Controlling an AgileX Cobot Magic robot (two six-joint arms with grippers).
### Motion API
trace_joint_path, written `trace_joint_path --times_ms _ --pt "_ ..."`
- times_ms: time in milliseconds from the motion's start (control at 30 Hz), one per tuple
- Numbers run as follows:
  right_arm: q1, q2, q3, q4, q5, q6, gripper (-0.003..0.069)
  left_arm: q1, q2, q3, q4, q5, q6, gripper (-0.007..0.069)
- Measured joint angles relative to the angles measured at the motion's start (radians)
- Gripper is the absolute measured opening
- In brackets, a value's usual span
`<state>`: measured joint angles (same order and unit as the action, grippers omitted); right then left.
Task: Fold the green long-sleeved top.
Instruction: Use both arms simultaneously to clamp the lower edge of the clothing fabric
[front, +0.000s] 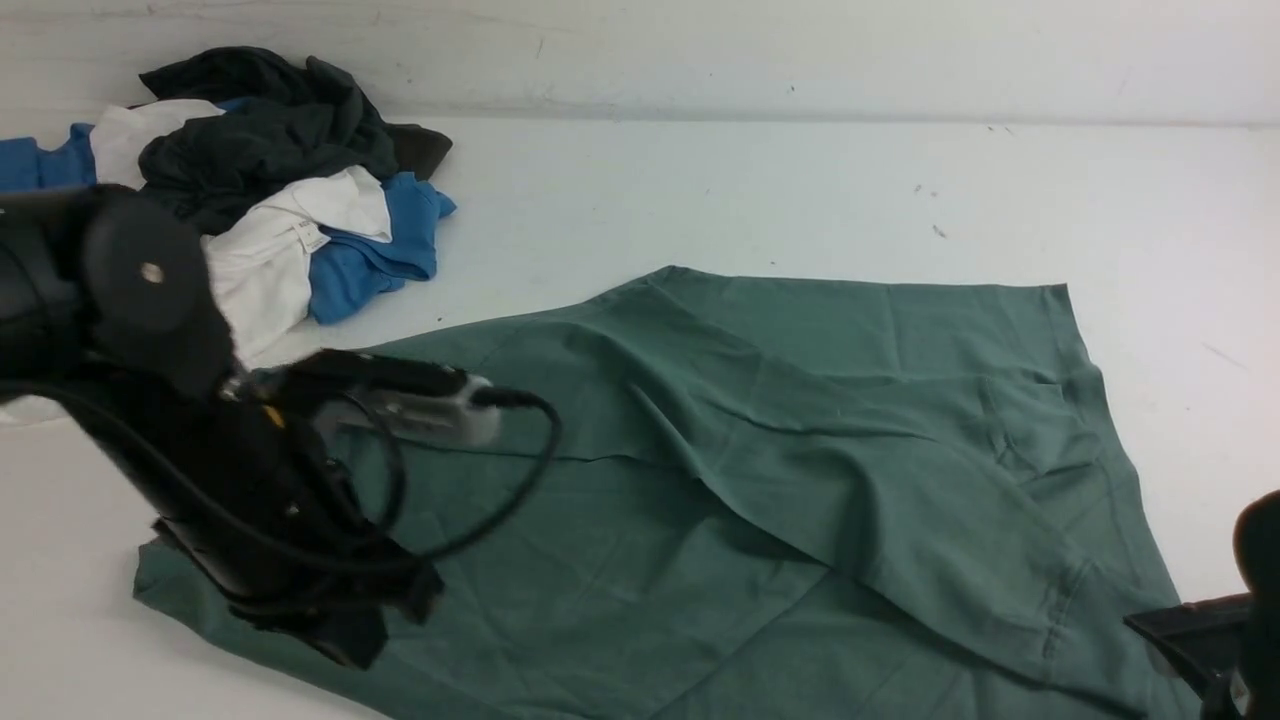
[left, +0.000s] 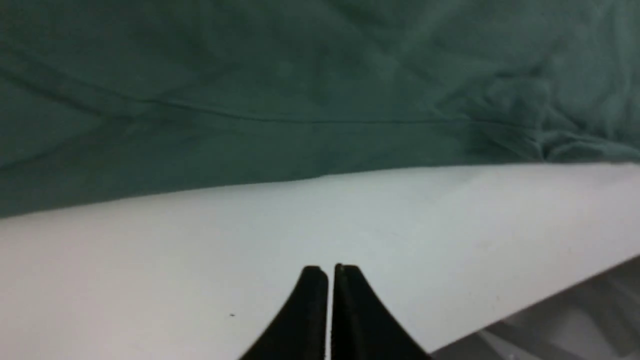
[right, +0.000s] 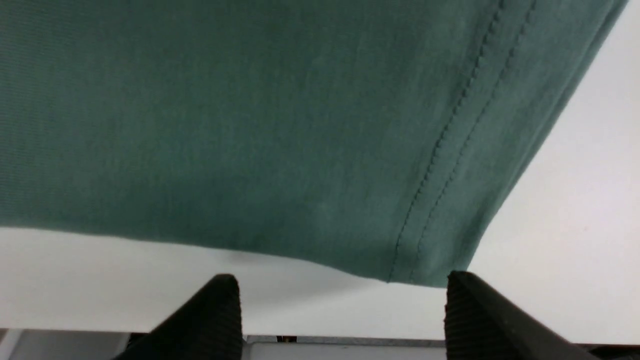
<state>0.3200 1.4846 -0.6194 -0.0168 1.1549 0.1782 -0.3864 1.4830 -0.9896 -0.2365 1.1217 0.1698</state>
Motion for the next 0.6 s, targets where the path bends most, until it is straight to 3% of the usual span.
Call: trace_joint_path --times_ms 167,333,467,600 --pt "0.000 0.000 0.000 0.000 -0.001 0.000 0.0502 -0.105 0.005 0.000 0.109 -0.005 -0.074 -0.0004" --pt "0.000 0.000 0.000 0.000 -0.001 0.000 0.0502 -0.072 0.005 0.007 0.254 0.021 -0.264 0.0012" --pt "0.000 0.000 0.000 0.000 -0.004 0.000 0.0502 0.079 0.005 0.059 0.334 -0.009 -0.380 0.0071" --pt "0.000 0.000 0.000 0.010 -0.005 0.000 0.0502 0.236 0.005 0.083 0.293 -0.071 -0.395 0.0139"
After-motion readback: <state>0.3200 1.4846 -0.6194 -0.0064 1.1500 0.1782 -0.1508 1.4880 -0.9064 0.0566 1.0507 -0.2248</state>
